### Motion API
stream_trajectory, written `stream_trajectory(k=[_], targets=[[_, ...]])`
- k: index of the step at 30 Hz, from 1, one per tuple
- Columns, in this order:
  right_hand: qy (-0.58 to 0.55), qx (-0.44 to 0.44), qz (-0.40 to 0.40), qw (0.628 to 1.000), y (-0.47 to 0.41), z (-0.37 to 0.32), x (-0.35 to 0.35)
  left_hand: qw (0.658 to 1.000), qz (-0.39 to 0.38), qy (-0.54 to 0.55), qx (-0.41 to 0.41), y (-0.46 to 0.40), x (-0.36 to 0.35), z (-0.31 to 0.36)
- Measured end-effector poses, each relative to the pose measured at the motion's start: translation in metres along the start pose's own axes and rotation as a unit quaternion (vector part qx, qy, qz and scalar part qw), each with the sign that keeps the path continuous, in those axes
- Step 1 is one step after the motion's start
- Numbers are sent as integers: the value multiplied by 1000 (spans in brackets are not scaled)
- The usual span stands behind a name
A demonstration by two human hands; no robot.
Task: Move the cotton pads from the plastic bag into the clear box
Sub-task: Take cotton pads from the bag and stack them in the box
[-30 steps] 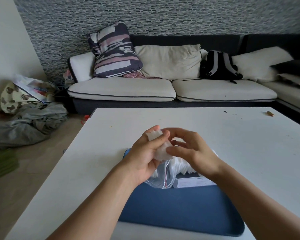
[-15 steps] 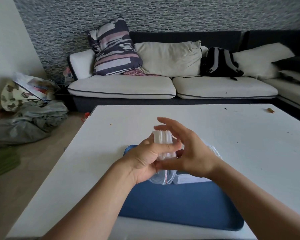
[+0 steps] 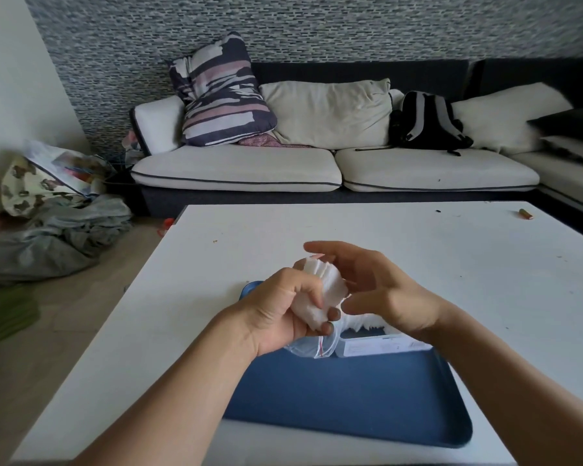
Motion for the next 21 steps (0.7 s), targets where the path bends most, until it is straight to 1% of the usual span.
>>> stream_trajectory(k=[2, 4, 6, 8, 9, 10, 12, 14, 16, 18, 20, 21], targets=[[16, 1, 27, 1000, -2, 3, -3, 1000, 18, -10, 3, 0, 1, 0], [21, 9, 74, 997, -3, 5, -5, 998, 62, -15, 3, 0, 2, 3], [14, 23, 138, 990, -4, 7, -1, 986, 168, -3, 6, -2, 11, 4], [6, 32, 169, 985, -5, 10, -3, 955, 296, 33, 5, -1, 19, 2], [1, 32, 172, 985, -5, 12, -9, 943, 329, 40, -2, -1, 18, 0], [-13, 34, 170, 985, -5, 14, -15, 938, 345, 47, -11, -2, 15, 0], [-37, 53, 175, 982, -5, 15, -26, 932, 354, 74, -25, -6, 9, -1], [-10, 75, 219, 973, -7, 13, -27, 931, 348, 105, -30, -9, 8, -2], [71, 95, 274, 955, -8, 12, -19, 933, 333, 137, -18, -14, 7, -5], [162, 107, 320, 927, -8, 11, -13, 938, 302, 173, 10, -16, -3, -10], [231, 127, 351, 898, -5, 9, -8, 941, 270, 201, 25, -19, -17, -14], [254, 135, 360, 888, -4, 7, -6, 940, 260, 220, 19, -20, -24, -14]])
Point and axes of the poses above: each hand's wrist, its own y-axis away from the middle knuckle, its own x-axis out of the back of the hand, z = x × y, the point moved 6 cm from there along -y, towards the middle knuckle, and after that the axes turned 15 degrees about -y, right-handed, at the moved point
